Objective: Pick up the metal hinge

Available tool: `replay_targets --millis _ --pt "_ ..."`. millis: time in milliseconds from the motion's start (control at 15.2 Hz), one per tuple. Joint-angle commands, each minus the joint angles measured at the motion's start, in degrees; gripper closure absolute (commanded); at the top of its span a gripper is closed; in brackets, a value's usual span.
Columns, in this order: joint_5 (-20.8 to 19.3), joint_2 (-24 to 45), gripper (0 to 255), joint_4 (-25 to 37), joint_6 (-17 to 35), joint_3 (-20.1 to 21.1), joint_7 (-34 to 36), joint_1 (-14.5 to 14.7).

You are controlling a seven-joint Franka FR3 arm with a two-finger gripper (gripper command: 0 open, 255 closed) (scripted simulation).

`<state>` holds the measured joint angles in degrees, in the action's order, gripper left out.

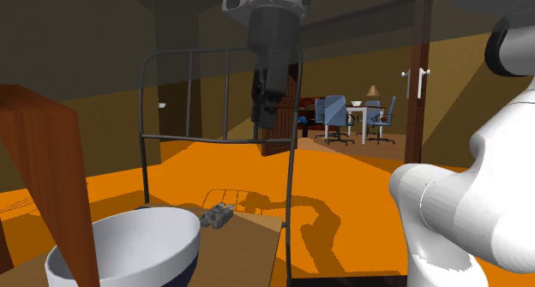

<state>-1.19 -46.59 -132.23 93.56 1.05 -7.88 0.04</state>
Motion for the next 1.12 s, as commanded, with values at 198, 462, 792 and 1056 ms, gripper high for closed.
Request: replay_targets --millis 198,462,792,1056 --pt "-2.67 1.00 0 -3.16 3.10 -5.03 -11.12 2.08" --pt "-6.22 4.35 0 -5.56 7.52 -11.76 -25.85 4.71" --pt "-9.77 11.56 0 -5.87 13.51 -19.94 -44.12 8.29" --pt "-11.06 19.35 0 -4.28 18.50 -26.07 -58.77 11.67"
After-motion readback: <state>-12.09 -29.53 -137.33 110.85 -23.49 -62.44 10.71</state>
